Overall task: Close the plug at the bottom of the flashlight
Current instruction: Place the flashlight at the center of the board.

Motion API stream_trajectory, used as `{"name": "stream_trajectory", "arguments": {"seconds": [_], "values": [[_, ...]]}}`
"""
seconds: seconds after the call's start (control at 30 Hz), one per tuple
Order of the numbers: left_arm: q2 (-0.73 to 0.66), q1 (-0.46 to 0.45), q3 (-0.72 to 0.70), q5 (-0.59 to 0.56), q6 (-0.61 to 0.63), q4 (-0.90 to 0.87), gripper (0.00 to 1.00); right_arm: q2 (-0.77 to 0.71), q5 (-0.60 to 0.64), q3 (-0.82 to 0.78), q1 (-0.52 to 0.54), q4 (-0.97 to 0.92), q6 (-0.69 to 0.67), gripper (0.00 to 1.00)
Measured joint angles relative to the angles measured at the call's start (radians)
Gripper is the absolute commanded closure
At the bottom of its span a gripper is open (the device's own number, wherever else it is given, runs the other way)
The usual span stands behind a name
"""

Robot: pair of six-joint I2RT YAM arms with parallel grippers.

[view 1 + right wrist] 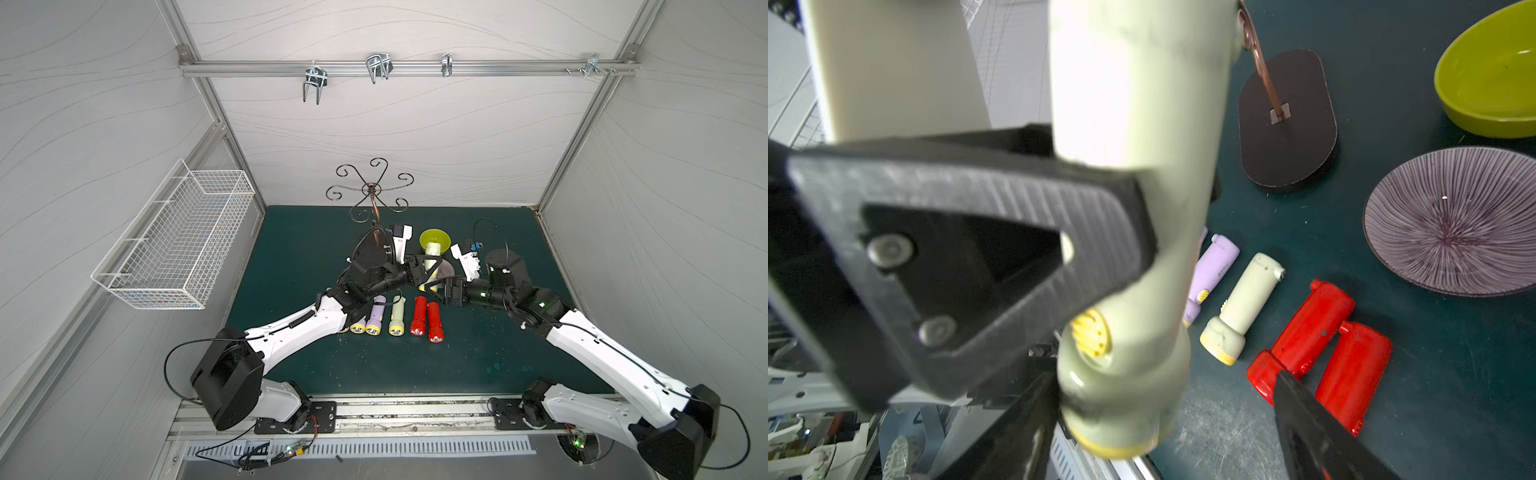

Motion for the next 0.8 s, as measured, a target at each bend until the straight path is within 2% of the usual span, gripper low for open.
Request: {"name": "stream_trajectory", "arguments": {"seconds": [0.3,0.6,0.8], "values": [[0.000,-0.001,-0.001,-0.021,-0.002,-0.001,1.00,0.032,0.017,0.008,-0.001,0.057,0.026,0.28],[0.006,0.002,0.000,-0.040,0.000,0.000,1.00,0.068,-0.022,0.005,-0.012,0.097,0.074,0.32],[0.008,0.002,0.000,-0.047,0.000,0.000,1.00,0.081,-0.052,0.000,-0.014,0.125,0.095,0.41]]}}
